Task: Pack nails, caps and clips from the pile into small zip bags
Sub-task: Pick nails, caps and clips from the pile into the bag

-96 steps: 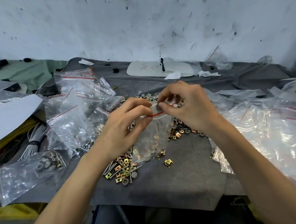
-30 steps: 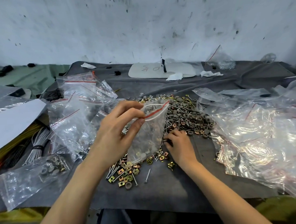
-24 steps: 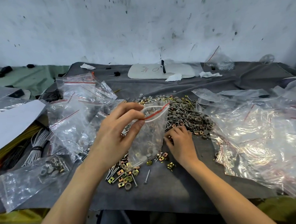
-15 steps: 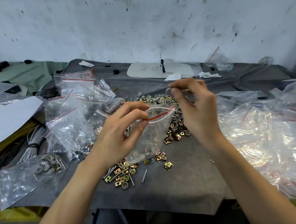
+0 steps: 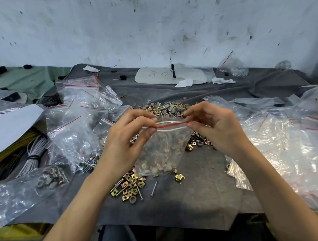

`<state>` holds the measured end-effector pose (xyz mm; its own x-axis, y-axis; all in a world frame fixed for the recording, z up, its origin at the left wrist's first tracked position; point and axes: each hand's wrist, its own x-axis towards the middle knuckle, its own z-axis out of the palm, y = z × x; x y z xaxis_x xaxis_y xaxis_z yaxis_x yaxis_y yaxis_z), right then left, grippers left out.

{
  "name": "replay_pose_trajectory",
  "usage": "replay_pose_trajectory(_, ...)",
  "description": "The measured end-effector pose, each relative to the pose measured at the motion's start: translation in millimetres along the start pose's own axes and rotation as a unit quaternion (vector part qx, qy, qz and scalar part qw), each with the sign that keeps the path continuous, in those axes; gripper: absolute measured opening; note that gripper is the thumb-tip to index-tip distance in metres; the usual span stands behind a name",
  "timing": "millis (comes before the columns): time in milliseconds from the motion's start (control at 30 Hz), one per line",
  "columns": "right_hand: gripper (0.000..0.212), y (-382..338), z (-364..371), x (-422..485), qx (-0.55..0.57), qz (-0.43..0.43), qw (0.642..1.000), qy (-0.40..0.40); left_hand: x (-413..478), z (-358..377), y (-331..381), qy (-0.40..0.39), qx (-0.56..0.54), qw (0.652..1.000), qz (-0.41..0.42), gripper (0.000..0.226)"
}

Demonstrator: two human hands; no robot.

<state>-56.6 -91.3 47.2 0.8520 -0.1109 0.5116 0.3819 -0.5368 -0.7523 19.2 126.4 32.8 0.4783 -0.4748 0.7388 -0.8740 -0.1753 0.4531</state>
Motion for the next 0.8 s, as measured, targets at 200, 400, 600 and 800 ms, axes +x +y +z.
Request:
replay_pose_trajectory(200,0.039,10.7,-2.4,-9.9,0.009,0.009,1.000,0.003,-4.0,0.8,-3.2,0.006,-0.019,0.999,-0.034,0.014)
replay_pose_trajectory(400,0.043,11.6,-5.3,-9.9,0.086,0.041,0.995,0.022,-8.3,-2.1,-11.6,-0.001,-0.136,0.983,-0.125,0.058)
replay_pose_trajectory(600,0.049,9.2,-17.8,-12.0,0.112,0.028,0.993,-0.007,-10.2,0.8,-11.0,-0.024,-0.148,0.980,-0.127,0.072)
replay_pose_trajectory(800,0.039,9.8,-25.0,-16.9,0.101,0.047,0.993,-0.032,-8.3,11.1,-4.5,-0.037,-0.168,0.977,-0.127,0.067)
